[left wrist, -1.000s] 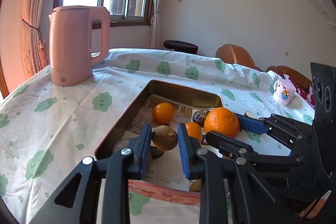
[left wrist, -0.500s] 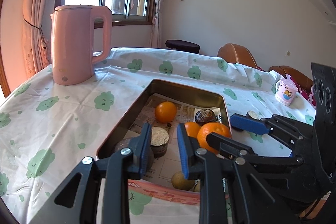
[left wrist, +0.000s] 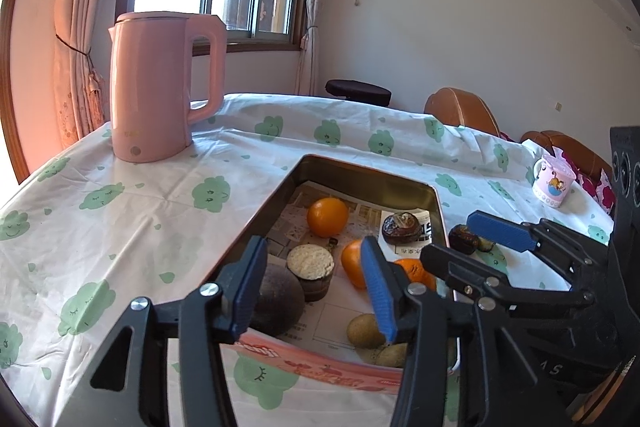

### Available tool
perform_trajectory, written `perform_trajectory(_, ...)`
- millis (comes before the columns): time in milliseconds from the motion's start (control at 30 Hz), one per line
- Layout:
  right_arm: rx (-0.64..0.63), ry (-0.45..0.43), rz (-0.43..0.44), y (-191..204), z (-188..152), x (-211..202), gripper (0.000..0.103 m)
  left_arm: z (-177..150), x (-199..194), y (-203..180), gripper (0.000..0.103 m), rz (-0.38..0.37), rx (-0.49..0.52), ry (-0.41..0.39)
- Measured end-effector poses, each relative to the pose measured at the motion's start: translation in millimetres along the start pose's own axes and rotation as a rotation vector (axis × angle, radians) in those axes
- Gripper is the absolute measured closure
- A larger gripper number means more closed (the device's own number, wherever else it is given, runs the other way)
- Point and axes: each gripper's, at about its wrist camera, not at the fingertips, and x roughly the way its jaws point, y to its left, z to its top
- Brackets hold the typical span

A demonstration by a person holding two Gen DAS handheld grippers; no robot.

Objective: Organize fruits
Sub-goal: 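Open both tools to drop the orange and brown fruit into the tin, then grasp the dark round pastry with the right tool while the left tool approaches a small cylindrical cake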

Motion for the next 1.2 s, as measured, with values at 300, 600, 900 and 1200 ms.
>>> perform_trajectory(300,-0.020,-0.052,-0.055,-10,-4,-19,0.041,-1,-13,1,0.008,0.017,-0.004,-0.056)
perform_trajectory(600,0.026,-0.008,-0.196,-75,-16,-36,0.041,1,-14,2,0.005,0.023,-0.036,-0.070)
perform_trajectory(900,-0.163,0.130,-0.198,-57,-7,11,0.050,15,-7,0,0.004,0.049,-0.010,-0.091)
perform_trajectory(1200,-0.248,0.232,-0.192,-59,-1,44,0.054,36,4,-4,0.003,0.060,0.017,-0.101)
